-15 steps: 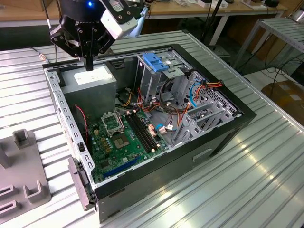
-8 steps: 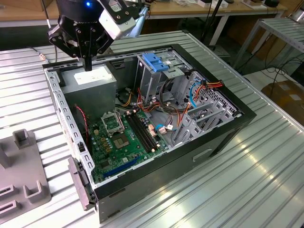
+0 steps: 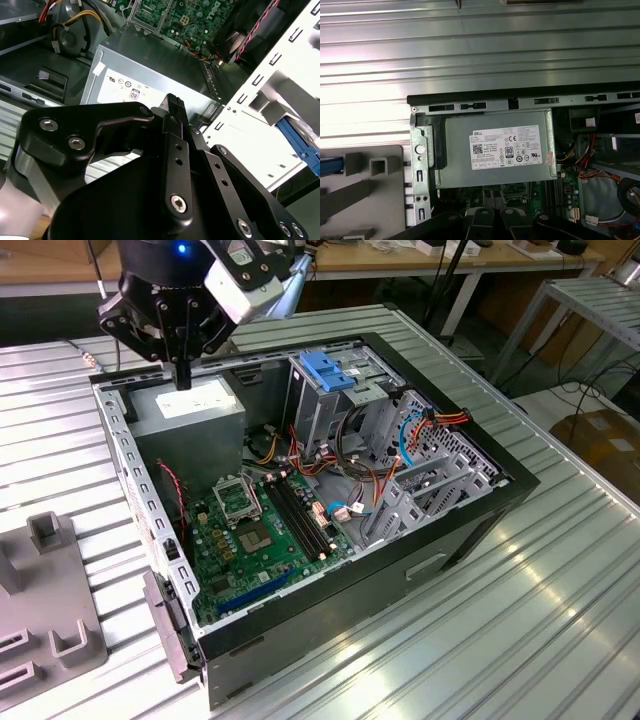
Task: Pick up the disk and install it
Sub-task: 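Reach for the disk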
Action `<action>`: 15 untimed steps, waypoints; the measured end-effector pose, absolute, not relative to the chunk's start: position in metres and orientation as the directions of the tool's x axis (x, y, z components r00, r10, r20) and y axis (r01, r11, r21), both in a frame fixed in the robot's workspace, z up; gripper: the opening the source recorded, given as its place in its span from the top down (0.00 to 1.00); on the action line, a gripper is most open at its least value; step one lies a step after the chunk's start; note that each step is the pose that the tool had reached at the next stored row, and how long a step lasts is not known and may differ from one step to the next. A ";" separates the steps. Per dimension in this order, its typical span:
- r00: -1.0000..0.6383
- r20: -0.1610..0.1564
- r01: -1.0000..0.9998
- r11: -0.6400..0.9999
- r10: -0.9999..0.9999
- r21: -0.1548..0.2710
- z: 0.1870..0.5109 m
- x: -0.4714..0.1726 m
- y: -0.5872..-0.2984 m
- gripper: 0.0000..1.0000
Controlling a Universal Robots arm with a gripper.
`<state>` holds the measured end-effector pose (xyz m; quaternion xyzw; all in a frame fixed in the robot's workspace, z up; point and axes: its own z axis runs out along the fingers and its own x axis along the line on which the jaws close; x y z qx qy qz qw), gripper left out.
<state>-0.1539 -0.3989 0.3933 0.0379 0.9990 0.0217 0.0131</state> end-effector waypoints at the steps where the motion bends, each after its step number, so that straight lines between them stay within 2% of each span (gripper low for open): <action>1: -0.997 -0.024 0.075 0.996 0.076 0.044 0.393 -0.154 -0.399 0.90; 15: -0.997 -0.024 0.075 0.996 0.076 0.044 0.393 -0.162 -0.399 0.90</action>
